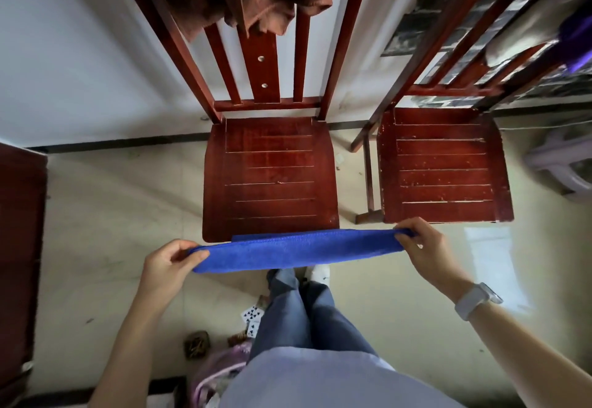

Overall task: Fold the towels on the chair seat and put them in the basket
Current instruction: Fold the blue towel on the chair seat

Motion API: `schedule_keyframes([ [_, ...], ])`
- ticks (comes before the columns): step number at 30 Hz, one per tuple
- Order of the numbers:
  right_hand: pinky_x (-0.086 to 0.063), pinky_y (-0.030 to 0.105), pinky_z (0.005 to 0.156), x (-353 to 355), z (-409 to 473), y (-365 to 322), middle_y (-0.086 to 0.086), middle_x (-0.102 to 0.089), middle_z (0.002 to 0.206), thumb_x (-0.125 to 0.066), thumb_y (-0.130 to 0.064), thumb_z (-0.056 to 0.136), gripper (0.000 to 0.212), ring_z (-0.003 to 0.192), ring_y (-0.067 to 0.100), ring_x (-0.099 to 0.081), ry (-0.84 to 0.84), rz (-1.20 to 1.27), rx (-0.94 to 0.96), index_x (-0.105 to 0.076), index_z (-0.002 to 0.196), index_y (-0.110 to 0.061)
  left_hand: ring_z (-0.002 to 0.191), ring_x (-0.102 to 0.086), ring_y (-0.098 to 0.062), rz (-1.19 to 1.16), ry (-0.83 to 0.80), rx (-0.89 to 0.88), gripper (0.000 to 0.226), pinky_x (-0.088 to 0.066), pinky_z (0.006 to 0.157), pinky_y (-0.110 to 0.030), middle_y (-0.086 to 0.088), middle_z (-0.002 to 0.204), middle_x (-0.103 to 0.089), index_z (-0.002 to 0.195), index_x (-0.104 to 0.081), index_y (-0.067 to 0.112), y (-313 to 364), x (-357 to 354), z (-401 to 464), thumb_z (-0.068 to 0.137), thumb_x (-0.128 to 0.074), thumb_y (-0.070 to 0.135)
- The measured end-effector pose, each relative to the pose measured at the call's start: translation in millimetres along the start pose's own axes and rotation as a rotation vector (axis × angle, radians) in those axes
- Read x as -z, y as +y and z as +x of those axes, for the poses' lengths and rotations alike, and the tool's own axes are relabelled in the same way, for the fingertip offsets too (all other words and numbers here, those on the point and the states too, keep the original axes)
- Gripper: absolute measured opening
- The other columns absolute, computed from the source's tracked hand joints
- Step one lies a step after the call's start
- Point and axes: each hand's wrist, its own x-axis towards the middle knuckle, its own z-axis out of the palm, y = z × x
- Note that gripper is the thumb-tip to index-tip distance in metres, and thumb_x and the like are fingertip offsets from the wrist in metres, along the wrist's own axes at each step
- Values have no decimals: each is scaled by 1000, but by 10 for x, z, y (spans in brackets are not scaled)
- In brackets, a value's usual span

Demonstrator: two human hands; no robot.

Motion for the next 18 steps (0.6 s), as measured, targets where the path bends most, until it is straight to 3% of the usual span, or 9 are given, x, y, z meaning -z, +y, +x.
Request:
schedule_keyframes([
  [6,-36,-2,64,-183,333,-91,-15,-57,72,-60,7,80,25,70,1,-56,-4,-12,-22,-58,79,-18,49,-49,8,-6,101,-16,9,-37,53,-3,0,62,-57,74,-61,2,-30,2,399,75,-68,-4],
  [10,-38,10,63,-424,720,-139,0,-62,77,-61,2,80,14,70,16,-56,32,-54,-77,-64,84,-12,53,-52,9,7,160,-29,9,-37,57,-4,-2,64,-57,77,-59,3,-64,-31,769,77,-67,-2],
  [13,-45,22,72,-621,1083,-195,5,-62,85,-62,-4,81,10,78,21,-59,61,-62,-114,-65,86,-12,56,-53,10,35,195,-33,9,-37,59,-5,-4,70,-59,80,-61,7,-96,-71,1119,78,-68,3],
  [16,-36,25,72,-779,1458,-204,3,-58,86,-62,-4,80,10,85,27,-55,123,-169,-44,-68,88,-6,58,-54,12,61,220,-36,7,-37,59,-4,0,69,-60,82,-63,9,-100,-176,1510,77,-69,6],
  [18,-36,26,72,-843,1710,-194,4,-58,89,-61,-5,81,11,80,24,-53,130,-185,-40,-69,89,-6,62,-56,3,98,220,-64,7,-37,60,-4,-2,73,-61,83,-64,8,-100,-262,1786,77,-69,8],
])
